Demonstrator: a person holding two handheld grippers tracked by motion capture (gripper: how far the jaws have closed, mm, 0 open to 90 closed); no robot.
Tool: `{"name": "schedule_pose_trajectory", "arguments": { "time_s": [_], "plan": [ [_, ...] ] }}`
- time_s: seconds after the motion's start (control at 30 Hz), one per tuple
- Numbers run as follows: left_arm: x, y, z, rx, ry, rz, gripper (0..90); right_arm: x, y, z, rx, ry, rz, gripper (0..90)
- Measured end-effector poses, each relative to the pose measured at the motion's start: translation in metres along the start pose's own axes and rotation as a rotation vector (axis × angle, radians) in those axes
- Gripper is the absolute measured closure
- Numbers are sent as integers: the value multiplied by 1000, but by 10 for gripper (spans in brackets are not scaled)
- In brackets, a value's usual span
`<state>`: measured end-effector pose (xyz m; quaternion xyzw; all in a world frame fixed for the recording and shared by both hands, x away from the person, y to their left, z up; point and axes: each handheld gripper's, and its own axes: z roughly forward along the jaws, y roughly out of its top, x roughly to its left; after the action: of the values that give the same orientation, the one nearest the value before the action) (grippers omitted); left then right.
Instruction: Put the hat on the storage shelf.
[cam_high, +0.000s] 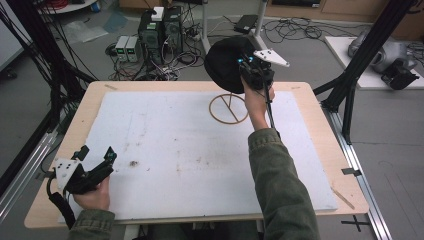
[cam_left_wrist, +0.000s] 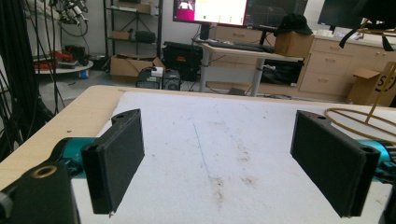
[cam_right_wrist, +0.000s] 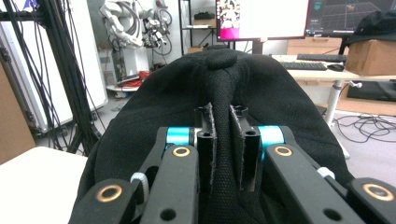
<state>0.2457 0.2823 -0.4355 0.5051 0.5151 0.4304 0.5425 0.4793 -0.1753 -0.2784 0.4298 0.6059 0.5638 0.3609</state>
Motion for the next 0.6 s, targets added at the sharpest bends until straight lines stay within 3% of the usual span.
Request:
{"name": "schedule_pose_trajectory", "arguments": {
  "time_s": [0.4, 0.6],
  "plan": [
    [0, 0, 2, 3, -5, -19, 177, 4, -2, 2, 24, -12, -39, 716],
    [0, 0, 3, 6, -7, -20, 177, 2, -5, 5, 48, -13, -20, 671]
  ]
}}
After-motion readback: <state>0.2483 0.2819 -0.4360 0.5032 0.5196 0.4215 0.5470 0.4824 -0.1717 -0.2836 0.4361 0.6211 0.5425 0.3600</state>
